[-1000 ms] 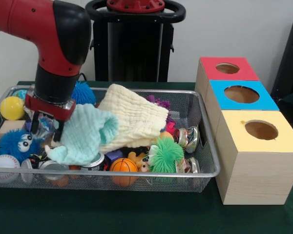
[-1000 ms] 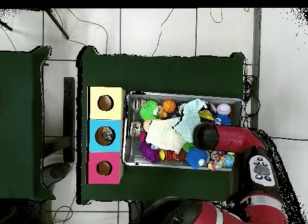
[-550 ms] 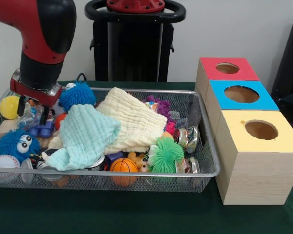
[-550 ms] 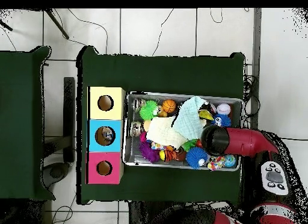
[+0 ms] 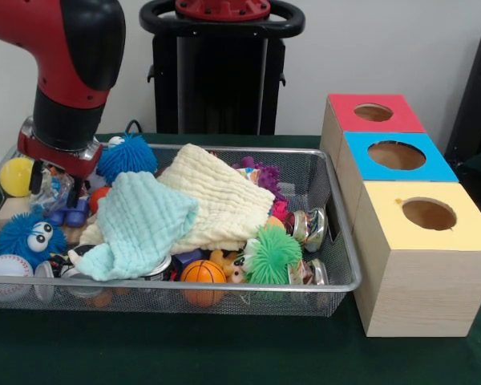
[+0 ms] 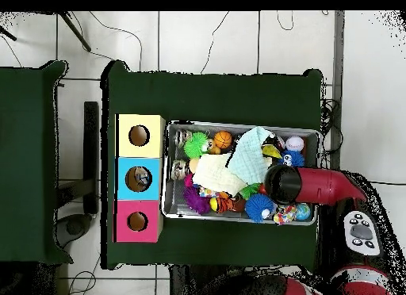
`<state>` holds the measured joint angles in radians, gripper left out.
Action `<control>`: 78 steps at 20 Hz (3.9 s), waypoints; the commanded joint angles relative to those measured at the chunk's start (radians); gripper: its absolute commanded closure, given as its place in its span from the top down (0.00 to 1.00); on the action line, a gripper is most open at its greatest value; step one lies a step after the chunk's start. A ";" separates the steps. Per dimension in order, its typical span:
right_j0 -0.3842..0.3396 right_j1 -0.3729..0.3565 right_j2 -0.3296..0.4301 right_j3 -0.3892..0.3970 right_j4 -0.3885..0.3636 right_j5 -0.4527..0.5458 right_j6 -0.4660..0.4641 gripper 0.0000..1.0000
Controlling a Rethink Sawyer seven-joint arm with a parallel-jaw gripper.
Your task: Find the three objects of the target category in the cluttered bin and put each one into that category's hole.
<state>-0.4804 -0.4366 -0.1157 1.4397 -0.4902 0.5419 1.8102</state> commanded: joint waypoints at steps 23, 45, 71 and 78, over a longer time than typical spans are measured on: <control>-0.024 -0.008 0.027 0.001 -0.152 0.078 -0.149 0.00; -0.006 -0.333 0.147 0.115 -0.055 0.216 -0.255 0.00; 0.205 -0.278 0.158 0.120 0.151 0.194 0.144 0.00; 0.267 -0.268 0.129 0.130 0.208 0.187 0.198 0.00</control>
<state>-0.2417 -0.7528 -0.0184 1.4710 -0.3356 0.7376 1.8102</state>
